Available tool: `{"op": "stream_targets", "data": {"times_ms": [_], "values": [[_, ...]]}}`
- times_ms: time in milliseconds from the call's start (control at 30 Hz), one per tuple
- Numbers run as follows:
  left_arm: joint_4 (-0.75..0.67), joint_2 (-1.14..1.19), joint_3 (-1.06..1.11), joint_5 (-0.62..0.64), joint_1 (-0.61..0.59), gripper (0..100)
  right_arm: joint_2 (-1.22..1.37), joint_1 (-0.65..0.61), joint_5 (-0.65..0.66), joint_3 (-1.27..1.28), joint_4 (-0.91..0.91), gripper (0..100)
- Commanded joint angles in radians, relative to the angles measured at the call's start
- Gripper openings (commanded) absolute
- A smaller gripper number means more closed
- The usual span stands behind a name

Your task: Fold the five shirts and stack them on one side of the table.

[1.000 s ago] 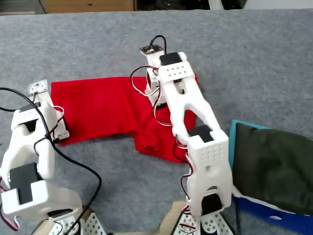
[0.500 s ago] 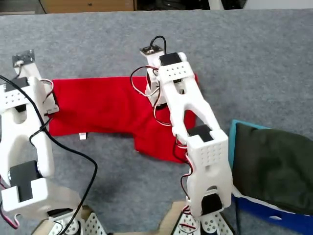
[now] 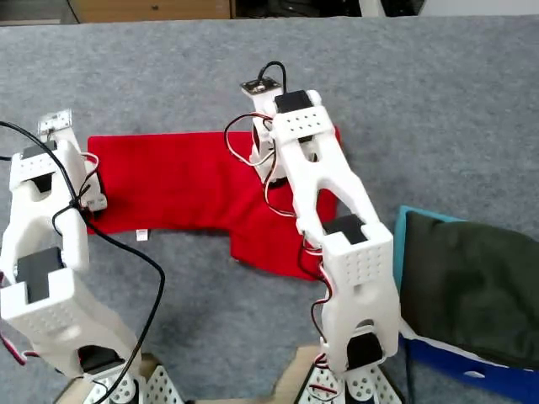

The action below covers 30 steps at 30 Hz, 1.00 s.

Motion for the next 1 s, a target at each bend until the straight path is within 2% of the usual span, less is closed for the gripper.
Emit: {"op": "stream_targets", "data": {"times_ms": [0,333,467,533,667,800,967], "values": [[-0.014,0.008,-0.009,-0.011,-0.021,2,-0.004,0.021,0.003,-0.036,-0.008,1.9],[0.025,0.016,-0.009,-0.008,-0.025,3,-0.004,0.021,0.009,-0.039,-0.008,2.3],[0.058,0.015,-0.011,-0.006,-0.028,14,-0.004,0.021,0.025,-0.041,-0.009,2.3],[0.092,0.015,-0.025,-0.009,-0.035,17,-0.007,0.021,0.025,-0.041,-0.012,2.3],[0.204,0.015,-0.127,-0.009,-0.078,17,-0.01,0.021,0.021,-0.077,0.005,2.3],[0.342,0.015,-0.276,-0.011,-0.12,17,-0.005,0.008,0.023,-0.243,0.081,2.3],[0.437,0.015,-0.353,-0.038,-0.129,17,0.027,-0.084,0.028,-0.443,0.097,2.3]]}}
